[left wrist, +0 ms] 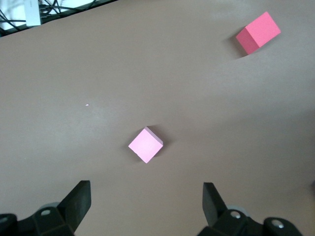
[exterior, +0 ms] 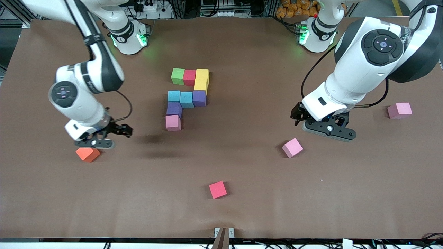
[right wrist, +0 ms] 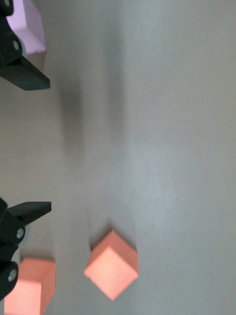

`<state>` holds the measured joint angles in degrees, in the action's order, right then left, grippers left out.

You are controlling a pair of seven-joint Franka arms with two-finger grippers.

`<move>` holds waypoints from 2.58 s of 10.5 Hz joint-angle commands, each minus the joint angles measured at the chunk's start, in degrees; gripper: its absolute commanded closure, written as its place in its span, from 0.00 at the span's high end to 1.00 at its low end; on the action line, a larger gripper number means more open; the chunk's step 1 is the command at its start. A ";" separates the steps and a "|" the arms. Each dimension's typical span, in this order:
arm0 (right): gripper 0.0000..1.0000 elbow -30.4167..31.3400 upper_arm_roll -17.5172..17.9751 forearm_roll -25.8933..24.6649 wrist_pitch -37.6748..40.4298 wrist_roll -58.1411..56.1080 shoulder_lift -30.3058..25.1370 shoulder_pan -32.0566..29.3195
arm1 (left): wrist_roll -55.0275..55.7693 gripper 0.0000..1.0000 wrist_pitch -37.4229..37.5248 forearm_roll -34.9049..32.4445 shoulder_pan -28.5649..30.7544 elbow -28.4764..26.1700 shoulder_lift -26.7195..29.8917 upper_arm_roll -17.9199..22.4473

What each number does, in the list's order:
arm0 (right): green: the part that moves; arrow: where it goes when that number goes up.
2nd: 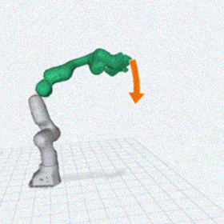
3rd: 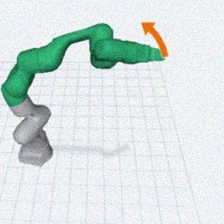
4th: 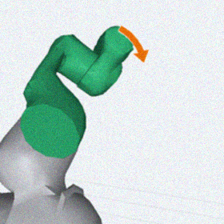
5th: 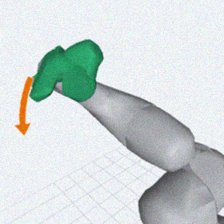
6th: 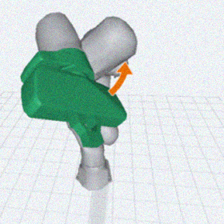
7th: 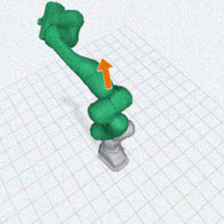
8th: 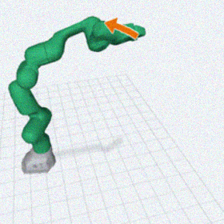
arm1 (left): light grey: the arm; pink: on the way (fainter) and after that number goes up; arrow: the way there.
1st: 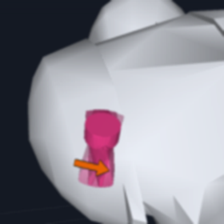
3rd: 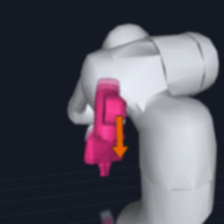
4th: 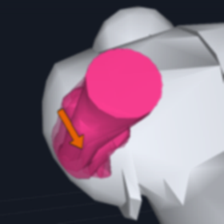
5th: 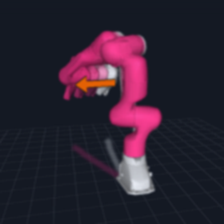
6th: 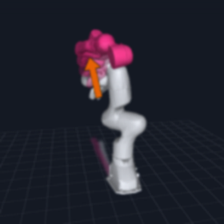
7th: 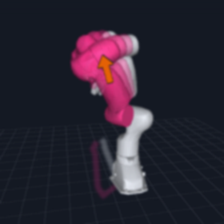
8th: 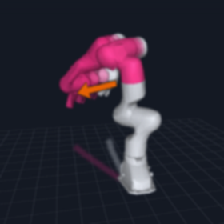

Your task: Form number 2 with 11 blocks

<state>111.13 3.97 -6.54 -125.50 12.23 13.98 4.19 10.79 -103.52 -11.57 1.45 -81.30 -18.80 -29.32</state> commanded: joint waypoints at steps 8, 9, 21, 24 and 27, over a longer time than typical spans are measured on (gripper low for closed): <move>1.00 -3.10 -3.44 1.53 14.39 -7.74 -9.14 -2.17 | -0.94 1.00 0.86 -2.06 0.22 -0.35 1.22 -0.47; 1.00 -3.20 -3.53 1.53 14.58 -10.27 -9.32 -2.17 | -0.94 1.00 0.86 -2.06 0.22 -0.35 1.22 -0.47; 1.00 -3.20 -5.37 1.53 13.35 -14.61 -8.79 -2.35 | 5.26 1.00 -6.43 -7.42 3.99 -1.23 -7.81 0.58; 1.00 -3.20 -6.16 1.62 13.35 -15.39 -8.79 -2.44 | 13.28 1.00 -8.27 -6.72 6.79 -2.10 -11.34 0.58; 1.00 -3.11 -8.98 1.62 11.60 -19.78 -8.53 -2.61 | 22.67 1.00 -15.90 -6.45 6.37 -8.06 -11.79 0.67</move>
<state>108.23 -4.40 -5.92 -113.03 -5.14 5.17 2.44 28.38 -115.92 -17.70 7.83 -85.70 -31.47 -28.10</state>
